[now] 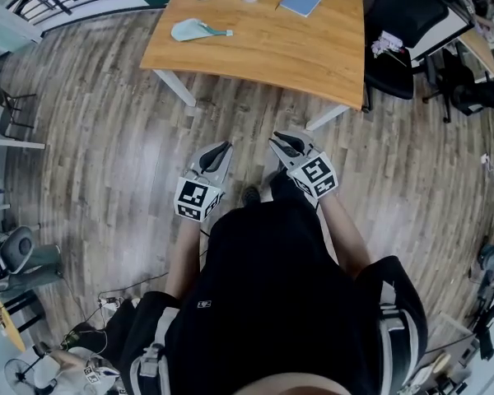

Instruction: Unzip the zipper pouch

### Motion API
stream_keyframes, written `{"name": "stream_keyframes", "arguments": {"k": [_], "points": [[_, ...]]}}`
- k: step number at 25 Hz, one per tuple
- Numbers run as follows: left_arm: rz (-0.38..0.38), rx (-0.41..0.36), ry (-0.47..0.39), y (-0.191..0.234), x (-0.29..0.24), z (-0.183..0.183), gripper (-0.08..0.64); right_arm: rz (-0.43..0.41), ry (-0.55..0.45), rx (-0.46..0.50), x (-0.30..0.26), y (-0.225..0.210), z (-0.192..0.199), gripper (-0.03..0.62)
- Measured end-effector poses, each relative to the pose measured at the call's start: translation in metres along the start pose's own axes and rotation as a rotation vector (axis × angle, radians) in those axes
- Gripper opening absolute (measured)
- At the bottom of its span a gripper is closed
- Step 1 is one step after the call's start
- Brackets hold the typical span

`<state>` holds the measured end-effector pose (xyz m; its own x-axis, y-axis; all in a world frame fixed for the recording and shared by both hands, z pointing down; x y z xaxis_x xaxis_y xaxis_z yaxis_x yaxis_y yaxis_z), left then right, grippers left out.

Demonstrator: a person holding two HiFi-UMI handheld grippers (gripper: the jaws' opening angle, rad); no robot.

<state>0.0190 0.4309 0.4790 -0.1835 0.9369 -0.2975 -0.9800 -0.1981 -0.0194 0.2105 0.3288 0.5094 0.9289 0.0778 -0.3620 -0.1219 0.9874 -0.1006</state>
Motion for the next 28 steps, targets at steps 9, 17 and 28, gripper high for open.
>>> {"name": "stream_keyframes", "arguments": {"k": [9, 17, 28], "points": [[0.013, 0.015, -0.010, -0.006, -0.003, 0.000, 0.157, 0.015, -0.032, -0.019, 0.006, -0.001, 0.004, 0.253], [0.018, 0.028, -0.021, -0.005, -0.004, -0.002, 0.183, 0.009, -0.039, -0.022, 0.004, -0.004, 0.005, 0.273], [-0.025, 0.037, -0.016, 0.015, 0.003, 0.002, 0.183, -0.019, -0.035, -0.008, -0.016, -0.001, 0.000, 0.273]]}}
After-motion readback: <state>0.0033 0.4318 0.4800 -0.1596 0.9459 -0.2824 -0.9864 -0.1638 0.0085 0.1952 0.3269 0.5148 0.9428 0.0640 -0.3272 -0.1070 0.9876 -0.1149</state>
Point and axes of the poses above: the fingertips, and each gripper's own axes: x backward along the fingers, y to its left, z out of its underside, the point moved 8 cm from there along x, backward along the fingers, and after that the axes turned 12 degrees about -z, right-handed, at the moved point
